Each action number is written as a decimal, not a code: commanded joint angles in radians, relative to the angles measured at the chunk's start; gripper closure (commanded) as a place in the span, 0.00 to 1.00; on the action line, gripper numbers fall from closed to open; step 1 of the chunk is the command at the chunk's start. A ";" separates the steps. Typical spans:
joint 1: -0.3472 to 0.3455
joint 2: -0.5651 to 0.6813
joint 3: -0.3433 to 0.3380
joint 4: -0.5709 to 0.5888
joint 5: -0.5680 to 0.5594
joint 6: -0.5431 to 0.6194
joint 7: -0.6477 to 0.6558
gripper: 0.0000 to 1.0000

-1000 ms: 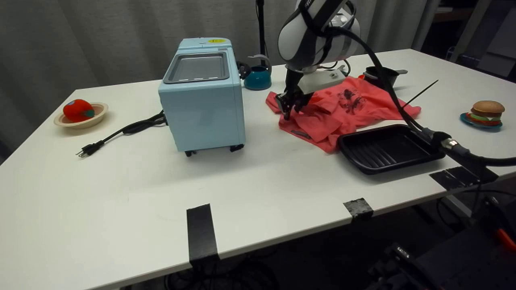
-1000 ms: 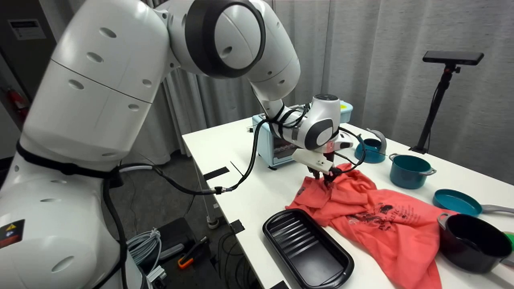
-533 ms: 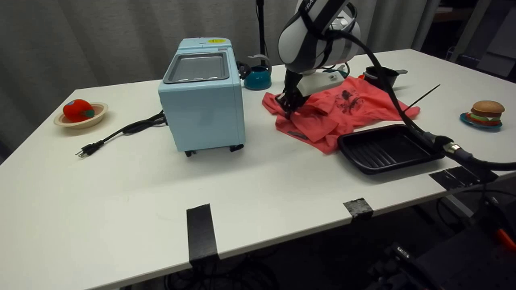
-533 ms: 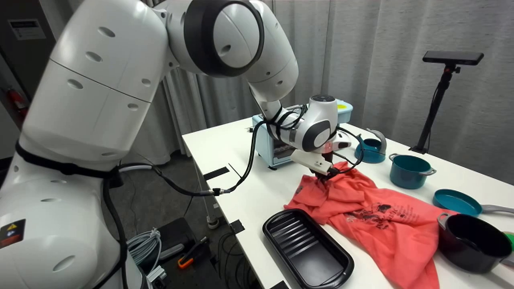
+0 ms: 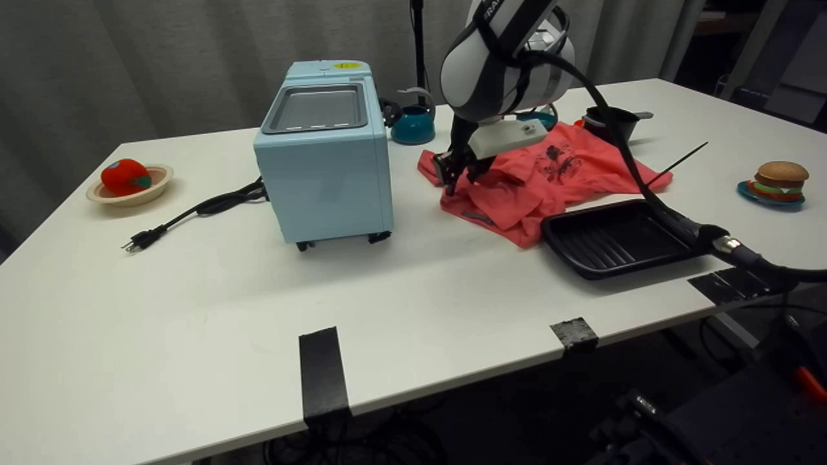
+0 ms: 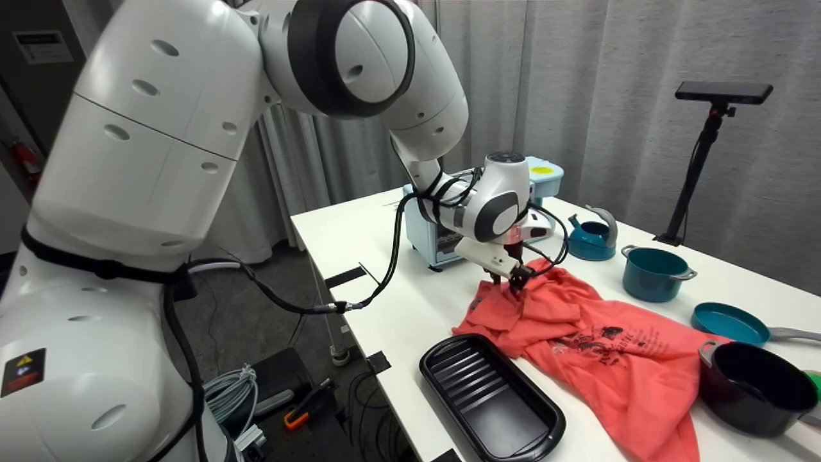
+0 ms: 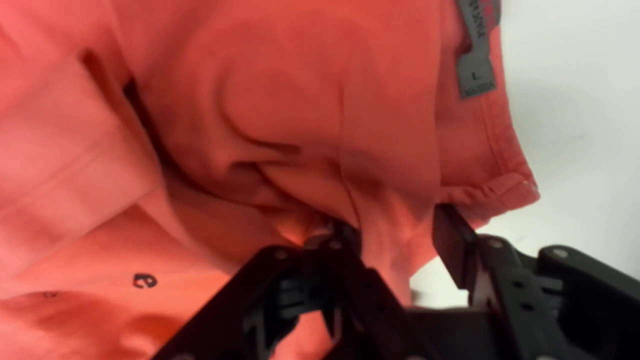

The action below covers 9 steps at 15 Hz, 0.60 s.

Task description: Unfold the peach shirt on the table.

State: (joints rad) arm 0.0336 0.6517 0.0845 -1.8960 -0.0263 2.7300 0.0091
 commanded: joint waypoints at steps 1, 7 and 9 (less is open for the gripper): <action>0.031 -0.026 -0.027 -0.033 0.016 -0.013 0.047 0.21; 0.009 -0.190 -0.067 0.010 -0.008 -0.186 0.041 0.00; 0.014 -0.236 -0.081 0.010 -0.022 -0.240 0.048 0.00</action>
State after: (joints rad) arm 0.0319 0.5004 0.0295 -1.8636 -0.0301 2.5656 0.0409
